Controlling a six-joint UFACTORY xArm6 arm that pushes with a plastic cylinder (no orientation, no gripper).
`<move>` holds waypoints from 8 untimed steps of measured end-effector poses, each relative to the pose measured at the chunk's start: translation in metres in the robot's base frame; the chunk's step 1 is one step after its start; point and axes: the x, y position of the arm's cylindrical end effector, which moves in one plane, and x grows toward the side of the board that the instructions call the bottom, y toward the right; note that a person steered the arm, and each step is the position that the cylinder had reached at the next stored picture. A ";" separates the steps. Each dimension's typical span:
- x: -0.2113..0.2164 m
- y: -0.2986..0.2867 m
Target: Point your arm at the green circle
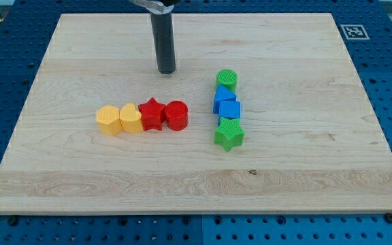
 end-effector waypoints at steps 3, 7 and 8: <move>-0.004 0.000; 0.018 -0.004; 0.011 0.002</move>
